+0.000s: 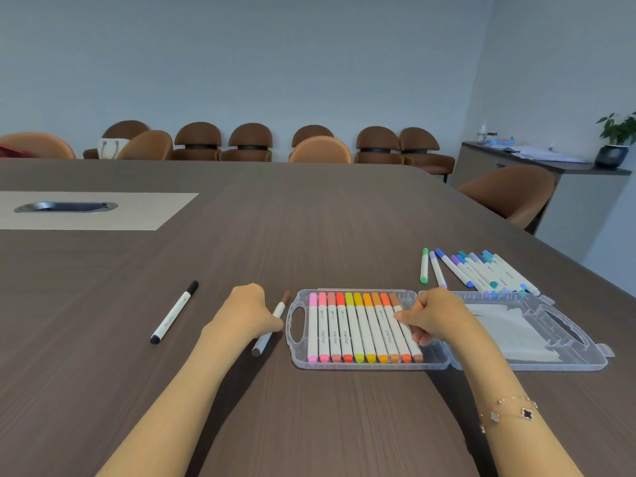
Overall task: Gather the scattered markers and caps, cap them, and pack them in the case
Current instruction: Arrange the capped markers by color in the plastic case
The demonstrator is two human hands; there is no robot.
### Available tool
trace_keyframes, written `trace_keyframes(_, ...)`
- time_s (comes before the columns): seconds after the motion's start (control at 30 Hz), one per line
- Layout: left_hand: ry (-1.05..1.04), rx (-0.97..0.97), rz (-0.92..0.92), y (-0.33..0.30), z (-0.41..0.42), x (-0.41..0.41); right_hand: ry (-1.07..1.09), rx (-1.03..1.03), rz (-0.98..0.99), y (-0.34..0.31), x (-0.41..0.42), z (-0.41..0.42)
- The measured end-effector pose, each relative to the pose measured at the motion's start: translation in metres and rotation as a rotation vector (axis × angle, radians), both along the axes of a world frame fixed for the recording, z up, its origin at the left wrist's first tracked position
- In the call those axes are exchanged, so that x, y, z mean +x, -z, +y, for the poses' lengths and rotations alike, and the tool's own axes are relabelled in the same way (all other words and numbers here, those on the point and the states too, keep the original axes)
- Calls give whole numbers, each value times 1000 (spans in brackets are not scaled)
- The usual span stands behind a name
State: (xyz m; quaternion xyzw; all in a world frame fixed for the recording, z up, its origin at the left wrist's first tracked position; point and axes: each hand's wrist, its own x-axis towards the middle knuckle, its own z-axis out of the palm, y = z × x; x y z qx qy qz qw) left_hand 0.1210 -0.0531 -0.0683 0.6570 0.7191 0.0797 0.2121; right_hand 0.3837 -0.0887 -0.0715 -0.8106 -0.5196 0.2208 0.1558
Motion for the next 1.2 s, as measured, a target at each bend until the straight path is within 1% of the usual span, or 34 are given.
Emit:
trace_keyframes(0.13,-64,63,-111,1,1,-5,20,-7,20,-1,0,-1)
trace_keyframes(0.23,-71,93,-311,-4,2,-6,55,6,71,-5,-2,-6)
trace_keyframes(0.27,-67,112,-395,-7,0,-5,75,60,88,-6,-4,-7)
trace_keyframes(0.33,-43,113,-596,-13,-6,1,108,262,143,-8,-8,-9)
trace_keyframes(0.4,4,70,-762,-18,-14,11,55,444,255,-14,-18,-12)
trace_keyframes(0.43,29,55,-811,-19,-19,17,-3,486,341,-17,-25,-14)
trace_keyframes(0.5,64,49,-896,-19,-26,28,-102,493,523,-22,-42,-19)
trace_keyframes(0.53,82,57,-919,-18,-29,33,-130,476,582,-23,-49,-20)
trace_keyframes(0.67,142,87,-916,-14,-37,47,-169,422,671,-20,-66,-21)
trace_keyframes(0.83,144,102,-940,-6,-38,54,-175,373,734,-19,-69,-22)
trace_keyframes(0.93,151,113,-988,-9,-35,48,-124,358,771,-26,-60,-24)
trace_keyframes(1.0,99,219,-895,-11,-25,34,-31,382,783,-33,-44,-26)
trace_keyframes(1.03,56,311,-815,-11,-19,23,16,396,742,-35,-34,-28)
trace_keyframes(1.13,-101,601,-531,-6,3,-21,118,394,492,-32,-10,-27)
trace_keyframes(1.17,-147,644,-426,-1,11,-39,141,369,446,-29,-6,-26)
trace_keyframes(1.2,-194,640,-319,6,20,-58,159,338,416,-25,-3,-23)
